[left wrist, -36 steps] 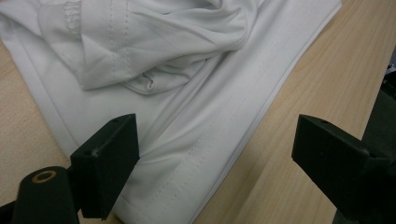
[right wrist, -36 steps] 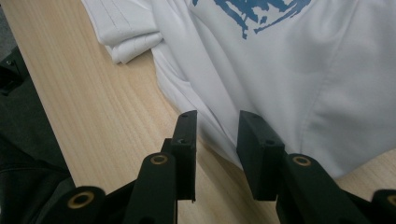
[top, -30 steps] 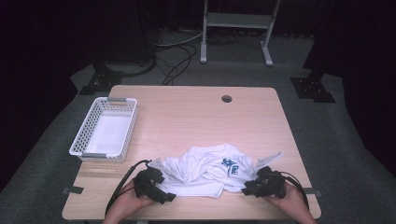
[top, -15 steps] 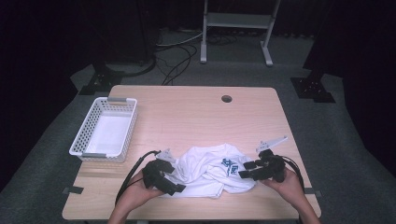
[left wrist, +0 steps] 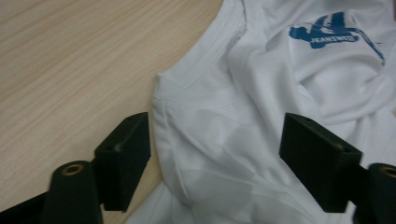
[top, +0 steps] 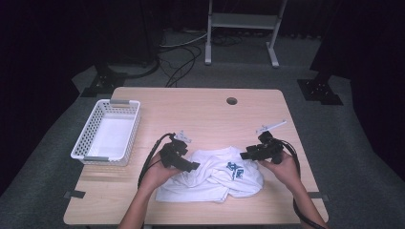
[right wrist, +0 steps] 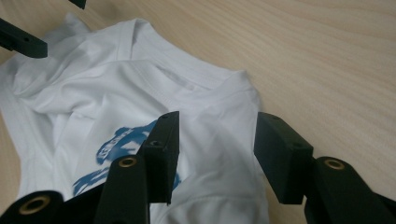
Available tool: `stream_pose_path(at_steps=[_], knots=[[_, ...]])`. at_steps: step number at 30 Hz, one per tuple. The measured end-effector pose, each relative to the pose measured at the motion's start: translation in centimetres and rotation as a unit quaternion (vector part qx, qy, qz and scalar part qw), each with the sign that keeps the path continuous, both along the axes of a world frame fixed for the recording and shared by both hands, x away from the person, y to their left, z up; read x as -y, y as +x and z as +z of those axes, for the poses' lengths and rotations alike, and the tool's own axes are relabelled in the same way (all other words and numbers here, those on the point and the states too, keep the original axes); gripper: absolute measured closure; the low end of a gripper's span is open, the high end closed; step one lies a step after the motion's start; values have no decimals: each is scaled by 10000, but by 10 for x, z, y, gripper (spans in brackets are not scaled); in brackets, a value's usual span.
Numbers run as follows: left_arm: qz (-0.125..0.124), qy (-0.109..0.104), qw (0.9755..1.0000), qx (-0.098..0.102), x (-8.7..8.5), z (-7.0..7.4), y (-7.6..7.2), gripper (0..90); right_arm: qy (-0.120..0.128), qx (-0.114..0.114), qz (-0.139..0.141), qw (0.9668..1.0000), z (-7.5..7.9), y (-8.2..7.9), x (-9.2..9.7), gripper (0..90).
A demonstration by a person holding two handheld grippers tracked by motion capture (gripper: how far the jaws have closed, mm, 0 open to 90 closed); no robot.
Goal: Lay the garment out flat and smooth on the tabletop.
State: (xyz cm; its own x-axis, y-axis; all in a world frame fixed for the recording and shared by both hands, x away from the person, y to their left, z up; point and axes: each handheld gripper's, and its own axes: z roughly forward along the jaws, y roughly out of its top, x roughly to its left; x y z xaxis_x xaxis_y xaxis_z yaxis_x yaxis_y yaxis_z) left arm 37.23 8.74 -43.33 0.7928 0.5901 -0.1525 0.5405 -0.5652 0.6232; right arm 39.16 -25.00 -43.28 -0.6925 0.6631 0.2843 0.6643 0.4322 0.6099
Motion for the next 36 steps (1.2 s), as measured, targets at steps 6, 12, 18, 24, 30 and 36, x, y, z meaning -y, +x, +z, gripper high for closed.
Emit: stream_pose_path(at_steps=[6,12,18,24,30,36], knots=[[187,40,9997,-169,2,-11,19,423,-203,-167,-17,9997,-11,21,-12,554],[180,88,9995,-242,4,-21,25,524,-324,-205,-52,9993,-21,31,-17,590],[62,239,9996,-170,9,-24,27,644,-503,-142,-27,9986,-26,32,-25,690],[37,136,9995,-268,7,-26,25,815,-521,-25,-6,9986,-29,25,-25,851],[-42,206,9997,-151,2,-22,14,854,-500,88,23,9987,-28,9,-24,860],[3,65,10000,53,-5,-11,8,854,-379,383,14,9985,-10,-6,-22,862]])
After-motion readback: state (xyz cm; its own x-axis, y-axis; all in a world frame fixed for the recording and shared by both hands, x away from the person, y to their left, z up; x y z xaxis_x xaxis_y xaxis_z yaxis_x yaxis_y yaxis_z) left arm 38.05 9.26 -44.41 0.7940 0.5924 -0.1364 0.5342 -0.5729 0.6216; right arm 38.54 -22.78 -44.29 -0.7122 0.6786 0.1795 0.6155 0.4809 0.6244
